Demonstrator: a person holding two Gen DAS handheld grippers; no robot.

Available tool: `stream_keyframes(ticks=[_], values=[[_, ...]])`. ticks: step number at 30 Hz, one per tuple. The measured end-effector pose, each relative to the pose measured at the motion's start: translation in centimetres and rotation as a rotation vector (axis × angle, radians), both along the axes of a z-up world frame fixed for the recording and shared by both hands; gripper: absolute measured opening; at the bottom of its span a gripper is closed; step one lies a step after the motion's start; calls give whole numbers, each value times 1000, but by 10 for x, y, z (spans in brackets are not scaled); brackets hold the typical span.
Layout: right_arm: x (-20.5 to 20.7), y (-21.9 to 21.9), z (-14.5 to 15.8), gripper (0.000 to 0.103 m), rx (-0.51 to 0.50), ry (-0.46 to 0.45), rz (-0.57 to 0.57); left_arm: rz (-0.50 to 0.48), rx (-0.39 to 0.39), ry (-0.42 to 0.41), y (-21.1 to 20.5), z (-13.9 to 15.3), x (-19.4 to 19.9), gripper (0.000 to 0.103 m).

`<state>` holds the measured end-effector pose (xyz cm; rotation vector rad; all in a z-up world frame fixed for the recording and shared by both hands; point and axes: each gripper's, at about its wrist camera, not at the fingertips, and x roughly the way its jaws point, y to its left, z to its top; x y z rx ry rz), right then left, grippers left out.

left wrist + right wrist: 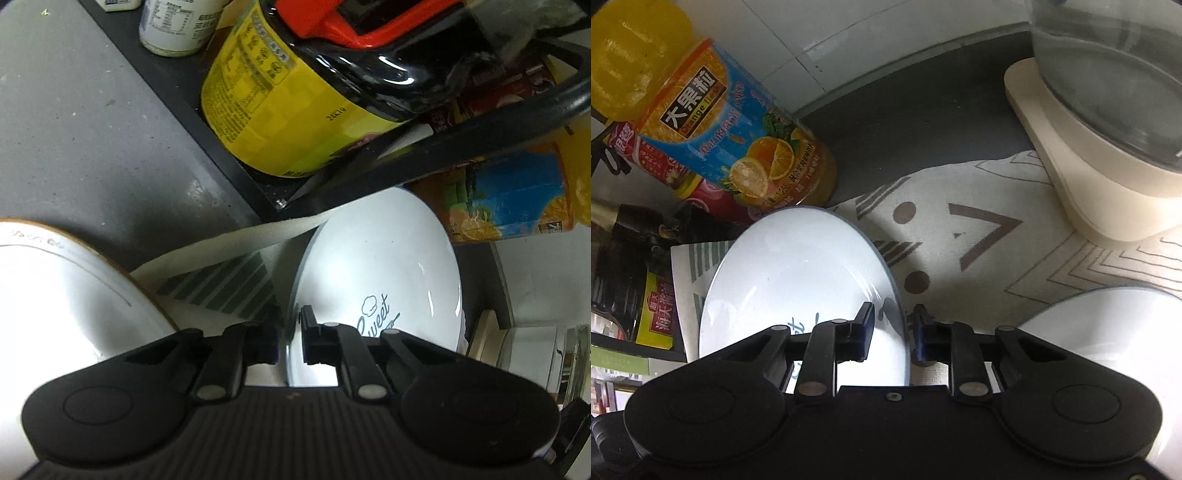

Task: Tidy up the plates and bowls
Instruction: 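Close the left gripper on the 'Sweet' plate rim while the right gripper grips it too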

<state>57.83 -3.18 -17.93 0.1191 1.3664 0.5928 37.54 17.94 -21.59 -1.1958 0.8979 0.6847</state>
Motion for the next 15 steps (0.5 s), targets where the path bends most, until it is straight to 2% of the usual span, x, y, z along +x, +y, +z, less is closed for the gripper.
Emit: stream_keyframes(ticks=[7,15], values=[[4,3,1,16,-4,10,25,-22,20,-1,-1,3,3,9],[-6,-24,18,6,98,25,-23,-58,37,-54,4,17,-8,8]])
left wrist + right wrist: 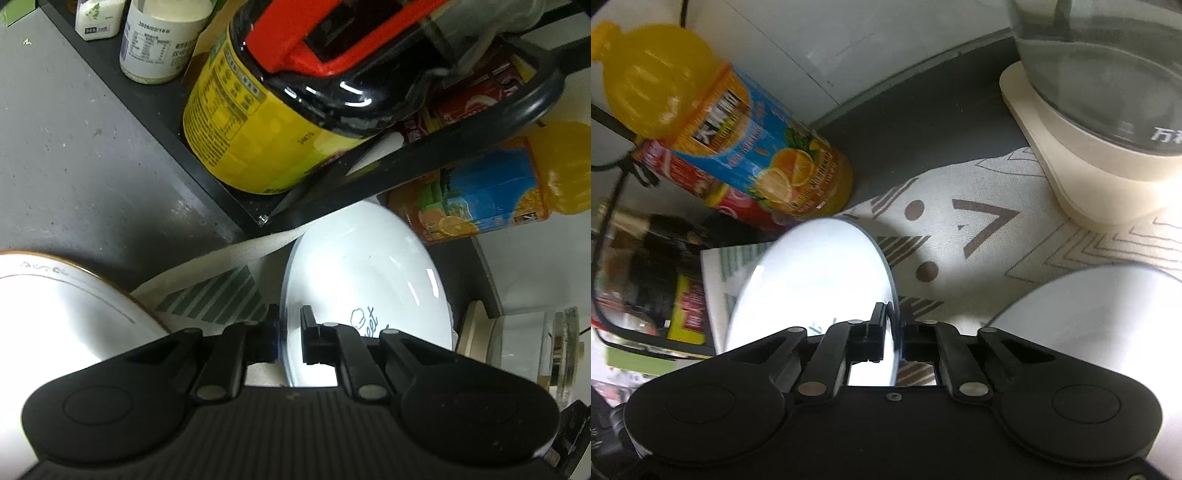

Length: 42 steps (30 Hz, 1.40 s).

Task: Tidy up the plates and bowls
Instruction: 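Close the left gripper on the 'Sweet' plate rim while the right gripper grips it too, then lift the 'Sweet' plate with both grippers over the flower-motif plate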

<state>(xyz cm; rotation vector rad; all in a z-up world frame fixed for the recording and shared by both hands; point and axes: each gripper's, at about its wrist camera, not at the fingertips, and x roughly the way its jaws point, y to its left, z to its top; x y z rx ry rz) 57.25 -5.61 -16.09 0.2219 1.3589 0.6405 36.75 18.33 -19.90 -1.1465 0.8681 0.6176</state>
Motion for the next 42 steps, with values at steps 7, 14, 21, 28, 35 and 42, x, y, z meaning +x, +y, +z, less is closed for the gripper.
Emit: stream_keyframes(ticks=[7,14,21,28,35,42], values=[[-12,-8,17,5,3,-34,-9,-54,23,-9,-3,13,-9,7],[-28,-13,35,6,4,-66,-9,-84,36,-29,-8,27,-23,7],[-47,-12,56,6,4,-112,4,-100,33,-40,-8,36,-47,7],[-73,-15,74,6,8,-139,9,-109,31,-53,-7,47,-76,7],[-100,-19,84,7,14,-157,23,-105,5,-58,-8,53,-104,7],[-124,-20,91,7,17,-162,40,-114,7,-61,-12,59,-132,7]])
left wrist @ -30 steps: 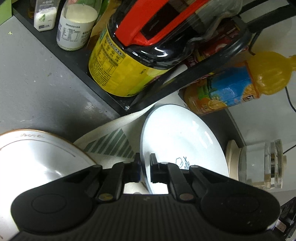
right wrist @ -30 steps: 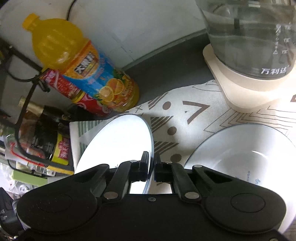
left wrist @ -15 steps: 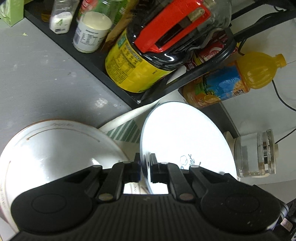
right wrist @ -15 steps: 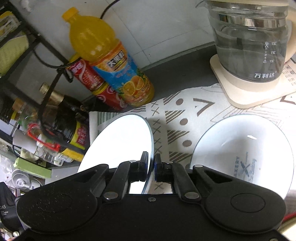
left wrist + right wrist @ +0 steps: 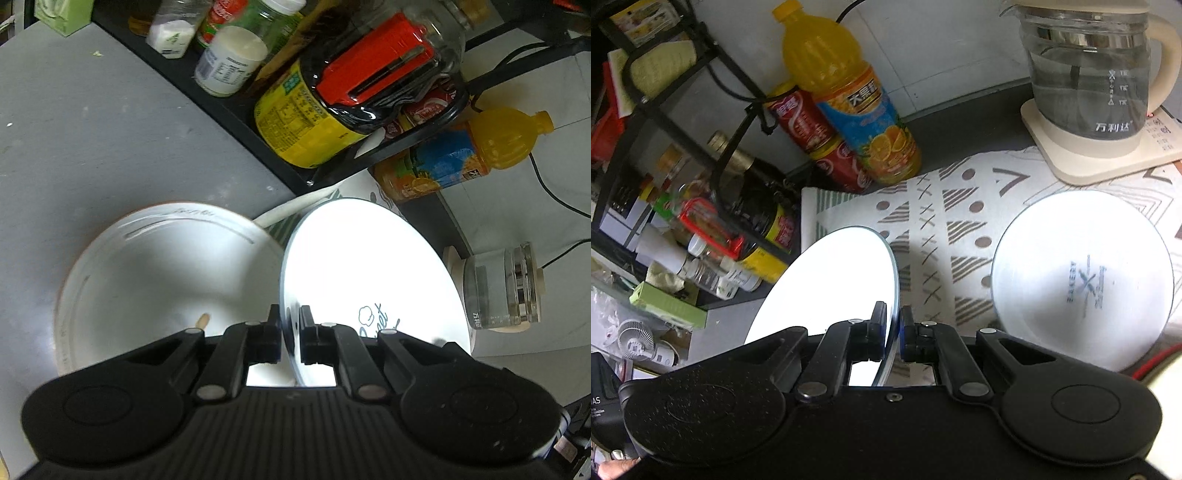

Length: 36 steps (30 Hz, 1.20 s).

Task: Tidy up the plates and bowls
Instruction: 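Lift the 'Sweet' plate with both grippers over the flower-motif plate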

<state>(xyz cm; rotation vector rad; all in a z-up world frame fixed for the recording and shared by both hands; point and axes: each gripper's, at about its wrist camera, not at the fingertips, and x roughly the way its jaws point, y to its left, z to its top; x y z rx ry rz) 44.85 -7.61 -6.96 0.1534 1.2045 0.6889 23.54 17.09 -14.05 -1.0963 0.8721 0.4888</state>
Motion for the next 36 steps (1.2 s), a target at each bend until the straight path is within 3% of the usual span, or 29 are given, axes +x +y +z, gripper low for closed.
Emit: stream_keyframes(ticks=[18,36], values=[[-53,14,-6,7,9,-10,77,21,-18,26,6,-11,-63,7],[-67,20,-20,7,-1,11,93,43,-34,65,9,-28,-74,8]])
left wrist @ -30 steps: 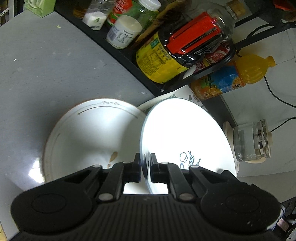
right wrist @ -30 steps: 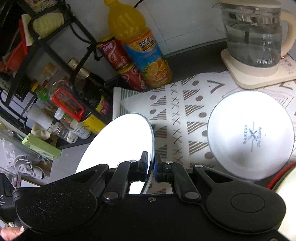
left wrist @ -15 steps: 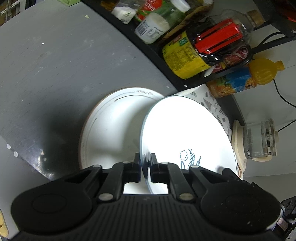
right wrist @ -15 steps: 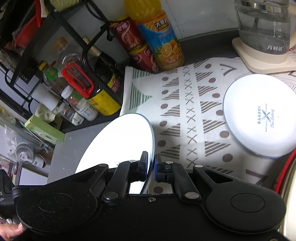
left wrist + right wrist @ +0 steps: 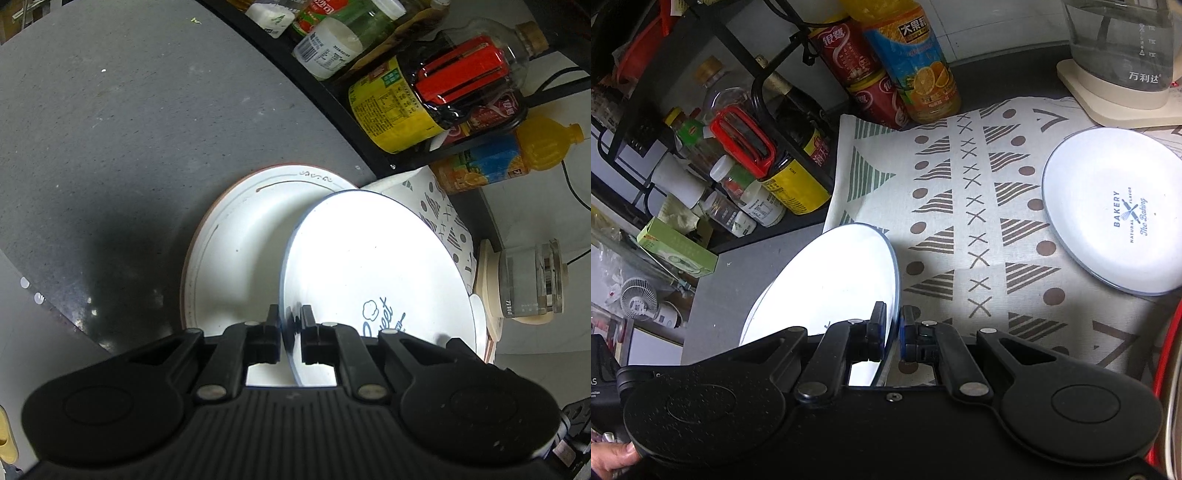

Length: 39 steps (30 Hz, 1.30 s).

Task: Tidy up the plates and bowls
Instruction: 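Lift the 'Sweet' plate with both grippers over the flower-motif plate, then lower the 'Sweet' plate onto the flower-motif plate with both grippers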

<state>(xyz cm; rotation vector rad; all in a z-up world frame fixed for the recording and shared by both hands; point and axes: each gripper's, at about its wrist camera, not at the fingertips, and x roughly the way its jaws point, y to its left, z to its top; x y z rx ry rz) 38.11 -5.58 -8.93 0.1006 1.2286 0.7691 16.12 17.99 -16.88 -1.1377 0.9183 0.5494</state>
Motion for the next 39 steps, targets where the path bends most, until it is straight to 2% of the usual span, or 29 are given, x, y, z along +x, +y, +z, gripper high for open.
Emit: stream_keyframes(ticks=[29,34,39], values=[[-16,18,-11,5,-44,11,11,45,-13,62,9,-13,-12,10],[-17,18,-15,4,-42,24,-7,27,0,78,10,-11,-7,11],[-20,19,-17,4,-41,27,-15,-5,22,129,13,-6,-2,11]])
